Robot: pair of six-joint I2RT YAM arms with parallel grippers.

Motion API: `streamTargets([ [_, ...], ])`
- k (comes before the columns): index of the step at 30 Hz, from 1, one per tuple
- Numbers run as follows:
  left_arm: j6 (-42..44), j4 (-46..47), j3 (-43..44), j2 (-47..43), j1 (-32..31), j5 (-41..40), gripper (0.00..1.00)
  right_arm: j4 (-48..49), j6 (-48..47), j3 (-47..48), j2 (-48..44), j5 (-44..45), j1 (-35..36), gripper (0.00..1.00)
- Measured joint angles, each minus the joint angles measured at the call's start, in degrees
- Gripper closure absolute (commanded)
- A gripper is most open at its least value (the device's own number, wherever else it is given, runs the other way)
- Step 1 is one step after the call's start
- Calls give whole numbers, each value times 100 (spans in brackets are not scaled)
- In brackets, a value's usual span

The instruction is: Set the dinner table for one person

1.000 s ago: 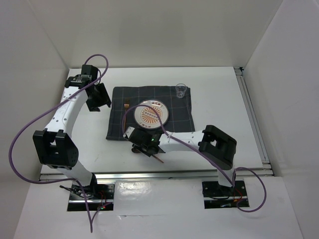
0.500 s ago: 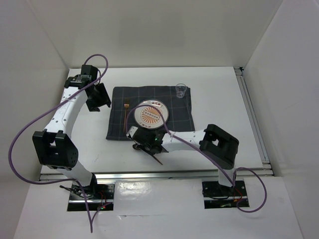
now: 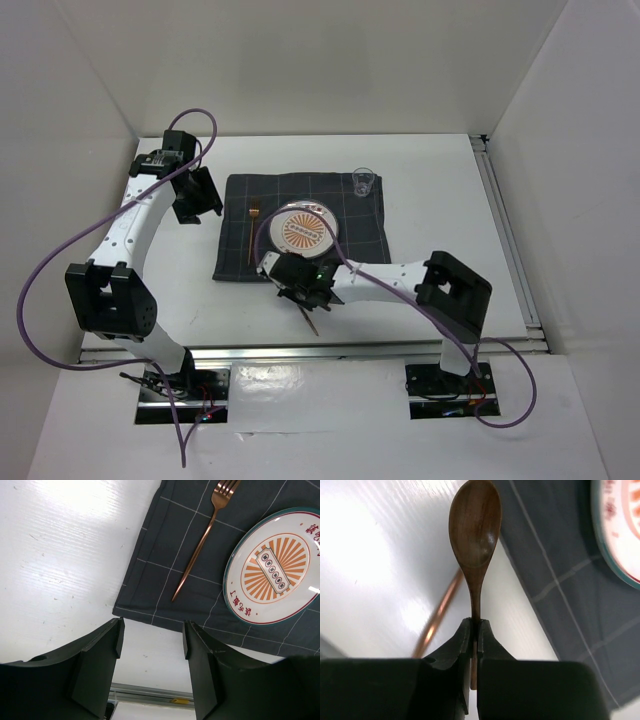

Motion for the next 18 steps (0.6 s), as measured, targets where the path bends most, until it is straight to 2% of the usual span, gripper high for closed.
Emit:
streamTargets([
  [5,0,0,0,0,0,0,33,-579,-35,153,-780,181,0,100],
  [9,-2,4,0,0,0,2,33,-953,378,256,-1296,382,-256,100],
  [11,-4,13,0,0,0,7,33,-1187,822,334,-1325,396,-813,100],
  [15,-7,42,0,0,0,11,33,-1537,2011,535,-1045,177,-2420,100],
  [18,-7,66,0,0,0,13,33,-1587,2586,702,-739,-151,-3132,100],
])
